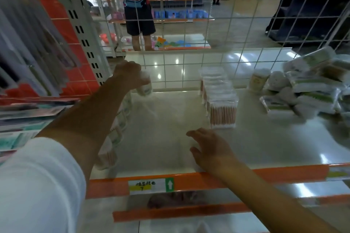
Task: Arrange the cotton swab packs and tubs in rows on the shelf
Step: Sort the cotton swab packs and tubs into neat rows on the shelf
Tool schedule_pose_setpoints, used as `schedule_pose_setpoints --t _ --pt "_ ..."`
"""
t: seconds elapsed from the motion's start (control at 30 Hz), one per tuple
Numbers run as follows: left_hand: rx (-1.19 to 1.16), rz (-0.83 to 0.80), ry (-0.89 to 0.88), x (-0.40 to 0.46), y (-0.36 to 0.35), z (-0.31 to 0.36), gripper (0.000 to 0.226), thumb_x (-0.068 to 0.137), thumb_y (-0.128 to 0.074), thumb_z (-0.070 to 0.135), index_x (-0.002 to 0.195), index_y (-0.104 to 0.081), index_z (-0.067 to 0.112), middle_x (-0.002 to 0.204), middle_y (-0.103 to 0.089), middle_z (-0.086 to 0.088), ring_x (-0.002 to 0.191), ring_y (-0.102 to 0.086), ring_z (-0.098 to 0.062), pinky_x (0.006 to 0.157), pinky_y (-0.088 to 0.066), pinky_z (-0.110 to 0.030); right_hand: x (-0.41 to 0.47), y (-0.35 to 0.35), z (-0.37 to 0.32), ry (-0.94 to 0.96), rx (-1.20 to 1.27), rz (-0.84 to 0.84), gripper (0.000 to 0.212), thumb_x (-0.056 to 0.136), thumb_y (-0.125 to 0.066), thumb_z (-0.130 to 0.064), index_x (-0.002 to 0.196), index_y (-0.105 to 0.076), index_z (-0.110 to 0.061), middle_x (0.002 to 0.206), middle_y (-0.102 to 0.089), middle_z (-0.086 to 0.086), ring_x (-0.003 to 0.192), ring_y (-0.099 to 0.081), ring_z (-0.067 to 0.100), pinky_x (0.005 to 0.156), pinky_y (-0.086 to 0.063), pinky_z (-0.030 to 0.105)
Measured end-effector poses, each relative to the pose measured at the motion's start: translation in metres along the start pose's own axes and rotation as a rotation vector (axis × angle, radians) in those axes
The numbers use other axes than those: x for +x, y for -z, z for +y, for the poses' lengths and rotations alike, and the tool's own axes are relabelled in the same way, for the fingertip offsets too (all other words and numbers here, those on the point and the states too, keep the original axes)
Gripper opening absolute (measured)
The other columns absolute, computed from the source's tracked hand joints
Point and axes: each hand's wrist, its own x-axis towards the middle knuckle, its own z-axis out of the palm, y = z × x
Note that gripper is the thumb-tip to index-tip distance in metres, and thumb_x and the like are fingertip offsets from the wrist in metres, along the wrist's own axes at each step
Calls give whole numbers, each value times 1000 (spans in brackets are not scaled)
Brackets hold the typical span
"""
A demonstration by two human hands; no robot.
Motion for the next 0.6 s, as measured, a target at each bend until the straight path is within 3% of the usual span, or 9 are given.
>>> schedule_pose_setpoints --t 0.2,0.33,0.5,0.6 --pt "39 -92 -16 7 -5 -8 44 84 -57 46 103 -58 7 95 -55 -12 90 -52 -25 84 -45 -37 0 -5 3 -29 16 0 45 95 -45 -22 138 -36 -27 136 -42 -6 127 -37 15 102 -33 26" --pt "149 -55 -50 9 -7 -10 50 82 -56 53 105 -59 8 97 -56 -10 95 -48 -25 88 -45 -39 -2 -5 5 -28 27 7 44 95 -45 -21 137 -37 -27 136 -43 -6 127 -36 15 102 -32 25" --pt "41 -134 -31 9 1 -12 59 84 -60 47 130 -48 12 128 -49 -13 117 -45 -28 92 -39 -36 1 -5 3 -19 21 29 44 95 -44 -22 138 -35 -29 137 -41 -8 128 -35 13 103 -30 24" --pt "19 -170 -59 13 3 -19 55 85 -62 34 134 -46 15 132 -49 -10 118 -47 -26 93 -40 -36 3 -6 2 -18 20 30 44 95 -44 -22 138 -35 -29 137 -41 -8 127 -36 13 103 -30 25"
